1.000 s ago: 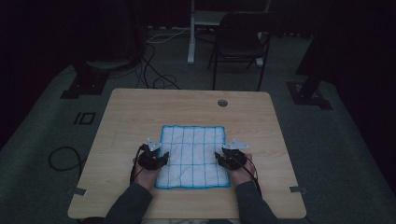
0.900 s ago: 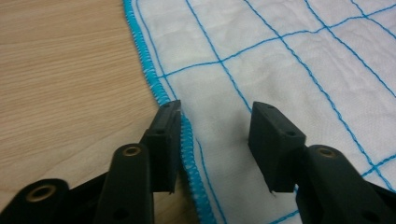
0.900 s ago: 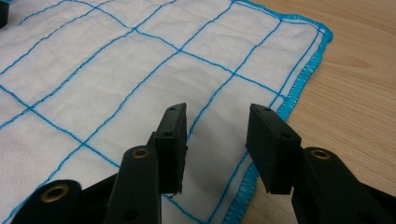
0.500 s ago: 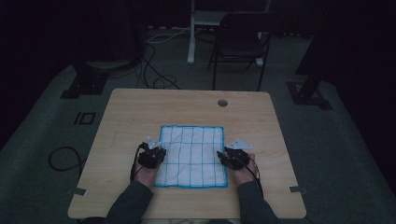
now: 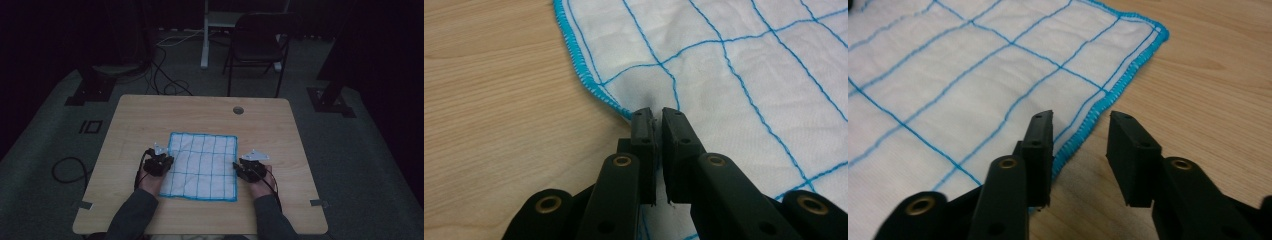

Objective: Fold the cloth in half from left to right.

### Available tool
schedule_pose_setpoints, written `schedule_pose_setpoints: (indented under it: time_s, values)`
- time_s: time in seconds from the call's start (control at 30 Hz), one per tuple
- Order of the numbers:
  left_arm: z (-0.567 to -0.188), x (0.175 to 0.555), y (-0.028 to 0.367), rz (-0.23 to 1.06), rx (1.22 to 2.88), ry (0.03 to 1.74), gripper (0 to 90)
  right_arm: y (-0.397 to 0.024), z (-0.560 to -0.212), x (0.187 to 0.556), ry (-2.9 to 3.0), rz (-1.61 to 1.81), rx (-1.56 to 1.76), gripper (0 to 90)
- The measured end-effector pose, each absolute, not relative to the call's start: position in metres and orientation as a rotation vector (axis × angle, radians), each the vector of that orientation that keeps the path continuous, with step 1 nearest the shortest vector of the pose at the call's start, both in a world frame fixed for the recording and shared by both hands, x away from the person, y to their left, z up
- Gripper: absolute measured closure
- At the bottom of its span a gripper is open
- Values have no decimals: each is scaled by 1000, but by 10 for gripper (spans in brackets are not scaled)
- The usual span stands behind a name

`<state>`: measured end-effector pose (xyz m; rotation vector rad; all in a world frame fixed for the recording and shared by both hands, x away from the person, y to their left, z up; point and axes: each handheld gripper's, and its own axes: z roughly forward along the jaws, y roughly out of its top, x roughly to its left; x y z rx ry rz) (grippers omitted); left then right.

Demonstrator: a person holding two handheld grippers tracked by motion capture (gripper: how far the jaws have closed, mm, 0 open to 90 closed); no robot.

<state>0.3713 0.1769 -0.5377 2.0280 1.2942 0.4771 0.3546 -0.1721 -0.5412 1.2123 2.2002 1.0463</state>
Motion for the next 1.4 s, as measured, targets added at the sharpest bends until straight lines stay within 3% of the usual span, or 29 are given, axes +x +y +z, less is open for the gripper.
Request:
schedule_pose_setpoints:
  time_s: [0.3,1.4]
  values:
    - [-538,372,178,452,1997,1321,859,-165,-545,355,2229,1026,1188,750]
    - [-505,363,171,466,1920,1223,859,-167,-547,358,2227,1049,1210,720]
